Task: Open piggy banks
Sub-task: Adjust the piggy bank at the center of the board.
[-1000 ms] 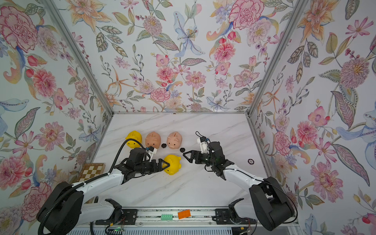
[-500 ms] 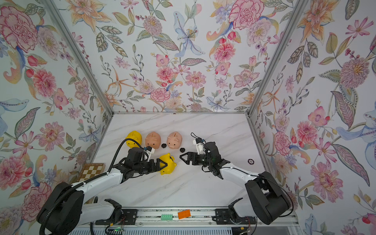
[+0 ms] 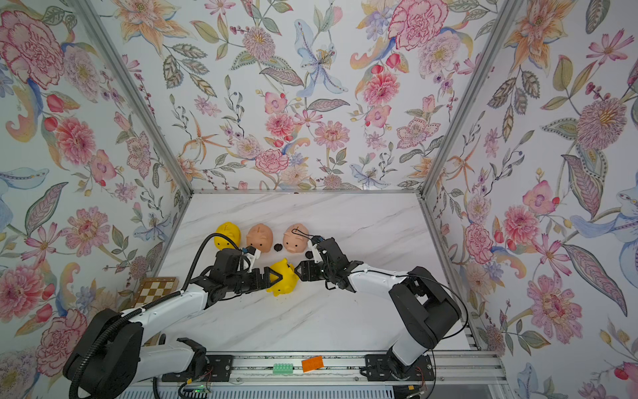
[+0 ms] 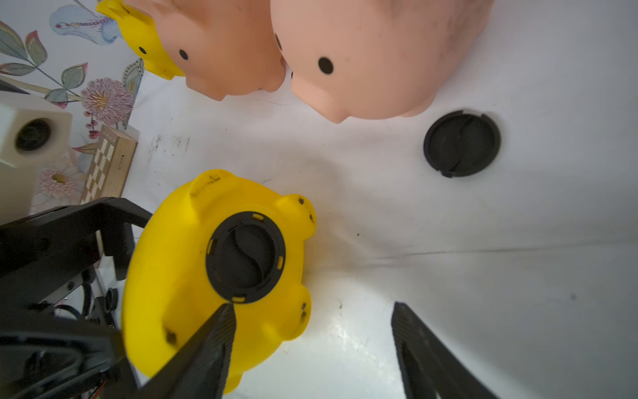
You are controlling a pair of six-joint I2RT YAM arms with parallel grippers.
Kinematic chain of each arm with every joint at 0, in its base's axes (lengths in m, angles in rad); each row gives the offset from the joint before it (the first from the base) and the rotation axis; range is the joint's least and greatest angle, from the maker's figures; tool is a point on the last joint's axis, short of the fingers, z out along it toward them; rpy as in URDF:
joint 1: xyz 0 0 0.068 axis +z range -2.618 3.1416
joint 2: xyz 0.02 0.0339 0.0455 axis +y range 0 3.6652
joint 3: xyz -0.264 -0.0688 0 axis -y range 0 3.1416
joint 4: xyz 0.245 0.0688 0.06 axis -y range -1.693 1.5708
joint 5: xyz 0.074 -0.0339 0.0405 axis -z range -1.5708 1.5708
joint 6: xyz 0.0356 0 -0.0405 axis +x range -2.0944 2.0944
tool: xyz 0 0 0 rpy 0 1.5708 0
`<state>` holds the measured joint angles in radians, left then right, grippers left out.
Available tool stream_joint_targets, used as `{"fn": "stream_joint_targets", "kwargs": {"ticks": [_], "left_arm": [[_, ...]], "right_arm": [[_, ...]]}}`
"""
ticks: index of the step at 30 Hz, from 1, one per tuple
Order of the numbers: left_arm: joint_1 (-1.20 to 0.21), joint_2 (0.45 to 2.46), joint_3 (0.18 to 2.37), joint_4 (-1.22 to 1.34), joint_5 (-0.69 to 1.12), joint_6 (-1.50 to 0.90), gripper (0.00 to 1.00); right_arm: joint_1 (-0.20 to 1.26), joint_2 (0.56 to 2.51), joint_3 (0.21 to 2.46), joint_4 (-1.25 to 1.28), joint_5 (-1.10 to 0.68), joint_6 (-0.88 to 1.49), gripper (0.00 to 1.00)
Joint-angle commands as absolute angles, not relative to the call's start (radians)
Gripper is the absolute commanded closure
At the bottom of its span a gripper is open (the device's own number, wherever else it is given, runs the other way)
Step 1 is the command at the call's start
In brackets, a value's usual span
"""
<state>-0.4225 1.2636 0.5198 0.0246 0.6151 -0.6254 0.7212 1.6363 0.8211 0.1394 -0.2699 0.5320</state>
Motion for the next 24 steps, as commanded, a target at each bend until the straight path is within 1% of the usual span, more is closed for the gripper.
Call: {"fn": "stream_joint_targets", "kwargs": {"ticks": [1,7,15,24], "left_arm": [[-0.407,1.266,0.541,0.048,0.606,-0.616,0.01],[-0.398,1.275,0.538,0.082,0.594,-0.625,0.01],[-0.392,1.288,0.536,0.110,0.605,-0.620,0.01],[-0.391,1.283,0.511,0.151,0.559,-0.505,0.01]], "right_arm": [[0.742,1.670,0.862,0.076,-0.212,0.486,0.28],[0.775,1.668,0.848,0.079,-0.217,0.456,0.28],[0.827,1.647,0.796,0.110,-0.224,0.471,0.28],[0.848,1.667,0.797,0.140,-0.223,0.492,0.28]]}}
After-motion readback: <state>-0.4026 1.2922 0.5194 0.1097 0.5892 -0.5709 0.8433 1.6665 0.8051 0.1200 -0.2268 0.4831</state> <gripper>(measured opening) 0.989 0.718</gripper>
